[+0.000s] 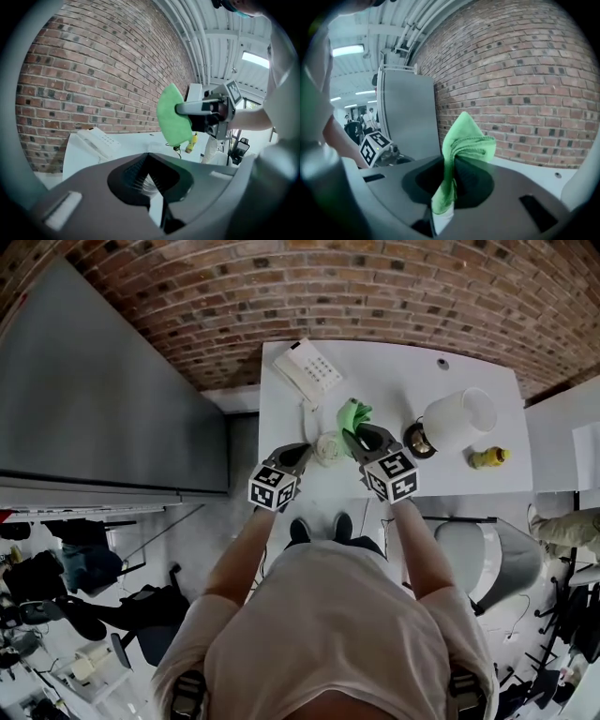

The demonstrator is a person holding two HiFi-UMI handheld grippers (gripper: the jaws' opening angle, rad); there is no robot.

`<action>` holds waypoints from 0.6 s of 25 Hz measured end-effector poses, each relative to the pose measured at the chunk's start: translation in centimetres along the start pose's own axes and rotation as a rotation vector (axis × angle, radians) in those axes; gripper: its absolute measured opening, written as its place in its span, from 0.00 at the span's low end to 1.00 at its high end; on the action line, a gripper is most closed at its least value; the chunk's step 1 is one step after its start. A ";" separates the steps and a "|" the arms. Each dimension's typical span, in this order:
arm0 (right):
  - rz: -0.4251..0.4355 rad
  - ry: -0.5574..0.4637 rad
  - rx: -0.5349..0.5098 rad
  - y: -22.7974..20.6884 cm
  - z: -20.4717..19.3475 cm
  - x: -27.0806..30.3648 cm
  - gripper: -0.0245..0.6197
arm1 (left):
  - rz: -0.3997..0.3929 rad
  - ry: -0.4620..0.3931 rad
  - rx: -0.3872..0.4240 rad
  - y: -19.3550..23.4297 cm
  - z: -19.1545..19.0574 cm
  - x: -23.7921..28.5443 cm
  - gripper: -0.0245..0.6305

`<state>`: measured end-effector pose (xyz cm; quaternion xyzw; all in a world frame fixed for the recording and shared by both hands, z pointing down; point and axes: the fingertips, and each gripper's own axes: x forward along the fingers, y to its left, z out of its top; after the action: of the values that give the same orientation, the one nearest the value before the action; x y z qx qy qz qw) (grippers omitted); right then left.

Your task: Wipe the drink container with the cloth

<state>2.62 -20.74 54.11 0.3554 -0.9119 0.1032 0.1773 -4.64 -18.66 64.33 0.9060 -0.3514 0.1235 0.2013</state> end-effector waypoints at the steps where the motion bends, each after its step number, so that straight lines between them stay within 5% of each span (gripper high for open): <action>1: -0.007 0.013 -0.032 -0.3 0.3 0.5 0.09 | -0.006 0.013 -0.012 -0.2 -0.7 0.0 0.05; 15: 0.042 0.266 -0.251 1.4 -3.7 5.5 0.09 | -0.022 0.130 -0.181 -3.0 -6.8 1.4 0.05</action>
<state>-1.22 -21.90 59.59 0.2948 -0.8933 0.0384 0.3371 -2.10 -14.37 70.09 0.8779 -0.3374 0.1472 0.3062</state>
